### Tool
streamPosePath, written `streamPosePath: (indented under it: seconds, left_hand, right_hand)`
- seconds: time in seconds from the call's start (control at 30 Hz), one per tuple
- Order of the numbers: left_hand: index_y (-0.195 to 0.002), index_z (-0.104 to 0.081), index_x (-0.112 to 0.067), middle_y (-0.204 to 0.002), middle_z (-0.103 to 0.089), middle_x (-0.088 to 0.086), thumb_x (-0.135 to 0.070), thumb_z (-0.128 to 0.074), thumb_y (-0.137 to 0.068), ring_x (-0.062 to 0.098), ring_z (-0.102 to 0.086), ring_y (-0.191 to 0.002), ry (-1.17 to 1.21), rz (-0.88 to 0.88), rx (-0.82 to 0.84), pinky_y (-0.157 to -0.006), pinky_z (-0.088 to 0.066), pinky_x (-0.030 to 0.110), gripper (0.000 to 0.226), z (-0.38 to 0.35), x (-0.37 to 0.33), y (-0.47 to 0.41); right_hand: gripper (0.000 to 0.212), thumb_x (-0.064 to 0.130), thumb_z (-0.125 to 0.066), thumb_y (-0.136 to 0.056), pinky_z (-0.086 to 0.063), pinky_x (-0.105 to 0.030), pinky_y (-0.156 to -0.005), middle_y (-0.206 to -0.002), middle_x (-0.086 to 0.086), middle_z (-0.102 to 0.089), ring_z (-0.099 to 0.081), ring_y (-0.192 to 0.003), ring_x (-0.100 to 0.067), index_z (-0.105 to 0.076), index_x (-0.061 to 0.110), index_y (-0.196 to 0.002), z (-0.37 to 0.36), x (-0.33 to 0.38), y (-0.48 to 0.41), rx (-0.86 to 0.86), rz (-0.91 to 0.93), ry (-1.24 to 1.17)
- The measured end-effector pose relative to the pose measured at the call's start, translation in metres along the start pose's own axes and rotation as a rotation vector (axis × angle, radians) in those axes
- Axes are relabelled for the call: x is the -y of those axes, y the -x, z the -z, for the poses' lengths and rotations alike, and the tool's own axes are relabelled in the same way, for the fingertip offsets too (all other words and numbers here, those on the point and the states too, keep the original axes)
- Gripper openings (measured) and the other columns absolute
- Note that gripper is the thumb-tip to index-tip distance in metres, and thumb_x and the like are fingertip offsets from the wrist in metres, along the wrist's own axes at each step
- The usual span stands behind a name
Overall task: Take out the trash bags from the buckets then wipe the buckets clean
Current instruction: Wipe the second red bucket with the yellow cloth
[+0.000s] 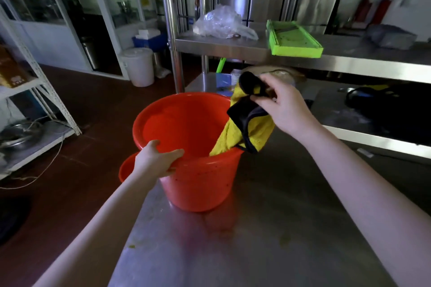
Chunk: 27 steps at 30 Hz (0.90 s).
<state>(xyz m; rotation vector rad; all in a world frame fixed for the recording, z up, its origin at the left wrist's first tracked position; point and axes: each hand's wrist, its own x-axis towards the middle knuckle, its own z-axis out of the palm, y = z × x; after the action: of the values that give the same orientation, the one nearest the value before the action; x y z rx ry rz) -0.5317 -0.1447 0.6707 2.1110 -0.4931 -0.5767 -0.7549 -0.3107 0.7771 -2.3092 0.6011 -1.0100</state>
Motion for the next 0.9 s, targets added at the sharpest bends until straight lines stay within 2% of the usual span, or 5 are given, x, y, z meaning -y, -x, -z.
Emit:
streamPosePath:
  seconds: [0.27,0.37,0.5,0.67,0.9]
  left_hand:
    - [-0.13,-0.052,-0.036,-0.092,-0.062,-0.004,-0.086,-0.034,-0.073,0.014,-0.061,-0.083,-0.581,-0.301,-0.046,-0.068,-0.051,0.032,0.078,0.008,0.034,0.036]
    - [-0.121,-0.064,-0.033,-0.109,-0.056,0.008,-0.074,-0.053,-0.079,0.033,-0.051,-0.105,-0.793,-0.732,-0.314,-0.09,-0.043,0.048,0.061,0.009,0.039,0.044]
    - [-0.125,-0.063,-0.026,-0.121,-0.057,0.003,-0.05,-0.061,-0.089,0.03,-0.05,-0.119,-0.86,-1.016,0.011,-0.11,-0.028,0.05,0.043,0.002,0.03,0.04]
    - [-0.121,-0.06,-0.021,-0.096,-0.068,-0.008,-0.049,-0.053,-0.094,0.021,-0.067,-0.09,-0.74,-1.136,0.07,-0.076,-0.045,0.032,0.039,-0.003,0.012,0.03]
    - [-0.112,-0.058,-0.023,-0.086,-0.068,-0.004,-0.053,-0.051,-0.093,0.026,-0.066,-0.078,-0.547,-1.018,0.012,-0.07,-0.053,0.038,0.035,0.018,-0.018,0.005]
  right_hand:
    - [0.031,0.022,-0.064,-0.091,-0.048,-0.038,-0.092,-0.113,-0.003,-0.064,-0.06,-0.105,-0.022,-0.058,0.013,-0.12,0.04,0.005,0.038,-0.153,-0.095,0.102]
    - [0.032,0.024,-0.065,-0.091,-0.049,-0.038,-0.091,-0.112,0.001,-0.063,-0.059,-0.102,-0.018,-0.058,0.017,-0.121,0.051,0.003,0.055,-0.189,-0.14,0.125]
    - [0.032,0.025,-0.065,-0.091,-0.047,-0.034,-0.088,-0.105,0.008,-0.06,-0.056,-0.095,-0.007,-0.057,0.02,-0.121,0.066,0.004,0.073,-0.258,-0.164,0.15]
    - [0.036,0.031,-0.065,-0.09,-0.045,-0.03,-0.087,-0.112,0.001,-0.062,-0.057,-0.101,-0.016,-0.056,0.024,-0.124,0.098,0.012,0.076,-0.309,-0.22,0.185]
    - [0.029,0.014,-0.065,-0.088,-0.043,-0.031,-0.087,-0.106,0.002,-0.063,-0.058,-0.101,-0.017,-0.06,0.023,-0.115,0.048,0.026,0.06,-0.199,-0.207,0.196]
